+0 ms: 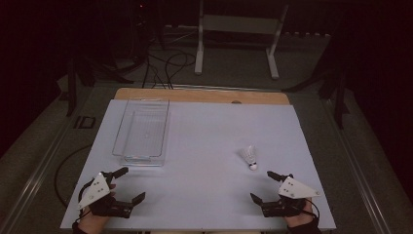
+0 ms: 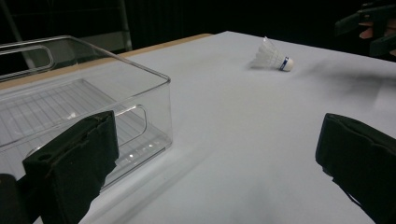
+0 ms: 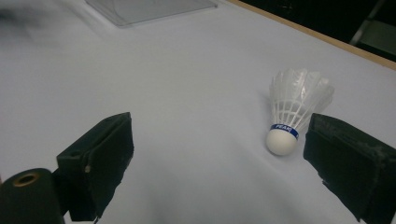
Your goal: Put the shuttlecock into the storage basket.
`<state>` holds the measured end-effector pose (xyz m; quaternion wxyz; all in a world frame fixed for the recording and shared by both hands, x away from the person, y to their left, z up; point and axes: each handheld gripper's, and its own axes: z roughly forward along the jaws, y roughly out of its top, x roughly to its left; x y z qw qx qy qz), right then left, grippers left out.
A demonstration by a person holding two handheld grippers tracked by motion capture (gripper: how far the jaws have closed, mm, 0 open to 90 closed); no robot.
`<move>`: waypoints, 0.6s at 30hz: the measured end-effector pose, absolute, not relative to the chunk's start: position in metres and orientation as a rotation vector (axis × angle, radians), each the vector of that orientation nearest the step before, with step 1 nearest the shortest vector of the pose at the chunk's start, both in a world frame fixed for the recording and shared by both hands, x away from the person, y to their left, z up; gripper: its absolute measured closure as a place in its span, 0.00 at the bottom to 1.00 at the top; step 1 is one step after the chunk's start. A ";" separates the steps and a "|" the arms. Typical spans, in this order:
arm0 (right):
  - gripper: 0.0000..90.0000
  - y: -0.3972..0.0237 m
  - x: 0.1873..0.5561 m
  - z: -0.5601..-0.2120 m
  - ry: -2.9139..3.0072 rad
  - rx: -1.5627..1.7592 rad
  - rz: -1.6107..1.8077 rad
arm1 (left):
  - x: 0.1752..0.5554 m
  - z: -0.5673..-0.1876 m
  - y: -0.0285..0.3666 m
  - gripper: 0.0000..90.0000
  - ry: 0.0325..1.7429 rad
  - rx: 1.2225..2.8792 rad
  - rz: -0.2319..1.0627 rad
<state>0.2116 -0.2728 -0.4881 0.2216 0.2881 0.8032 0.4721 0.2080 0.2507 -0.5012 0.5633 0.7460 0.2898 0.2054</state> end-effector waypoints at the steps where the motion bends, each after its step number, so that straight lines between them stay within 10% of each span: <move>1: 0.09 -0.273 0.211 -0.487 2.216 0.796 1.306 | 0.208 -0.501 0.251 0.00 0.684 1.756 0.483; 18: 0.09 -0.267 0.206 -0.452 2.182 0.750 1.226 | 0.208 -0.501 0.251 0.00 0.684 1.755 0.481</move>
